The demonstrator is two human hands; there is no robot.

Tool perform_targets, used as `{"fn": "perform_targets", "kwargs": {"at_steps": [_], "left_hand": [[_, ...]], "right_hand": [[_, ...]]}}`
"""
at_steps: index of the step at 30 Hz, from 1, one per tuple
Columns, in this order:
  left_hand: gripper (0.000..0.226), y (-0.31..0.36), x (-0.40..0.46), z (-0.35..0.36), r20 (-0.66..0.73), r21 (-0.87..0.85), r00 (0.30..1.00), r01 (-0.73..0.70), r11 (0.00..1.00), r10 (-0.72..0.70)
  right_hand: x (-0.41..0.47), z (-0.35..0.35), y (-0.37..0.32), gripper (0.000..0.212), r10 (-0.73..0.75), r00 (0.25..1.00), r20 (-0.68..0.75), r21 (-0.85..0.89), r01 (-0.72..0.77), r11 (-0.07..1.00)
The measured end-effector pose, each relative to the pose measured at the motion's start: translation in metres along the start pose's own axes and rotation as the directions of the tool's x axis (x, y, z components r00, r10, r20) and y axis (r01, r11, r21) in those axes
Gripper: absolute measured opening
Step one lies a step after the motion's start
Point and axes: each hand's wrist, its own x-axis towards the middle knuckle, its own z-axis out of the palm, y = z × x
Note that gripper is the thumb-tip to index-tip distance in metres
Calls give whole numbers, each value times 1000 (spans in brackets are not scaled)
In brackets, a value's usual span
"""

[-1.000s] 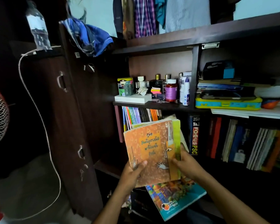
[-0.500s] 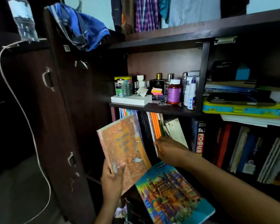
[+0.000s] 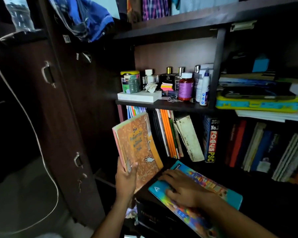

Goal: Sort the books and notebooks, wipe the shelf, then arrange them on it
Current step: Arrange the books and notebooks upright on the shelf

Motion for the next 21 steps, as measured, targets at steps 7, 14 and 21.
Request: {"fn": "perform_targets", "kwargs": {"at_steps": [7, 14, 21], "left_hand": [[54, 14, -27, 23, -163, 52, 987, 4, 999, 5], [46, 17, -7, 45, -177, 112, 984, 31, 993, -11], [55, 2, -3, 45, -95, 259, 995, 25, 966, 0]], "right_hand": [[-27, -56, 17, 55, 111, 985, 136, -174, -86, 981], [54, -127, -7, 47, -135, 990, -42, -582, 86, 809], [84, -136, 23, 55, -178, 984, 8, -884, 90, 459]]}}
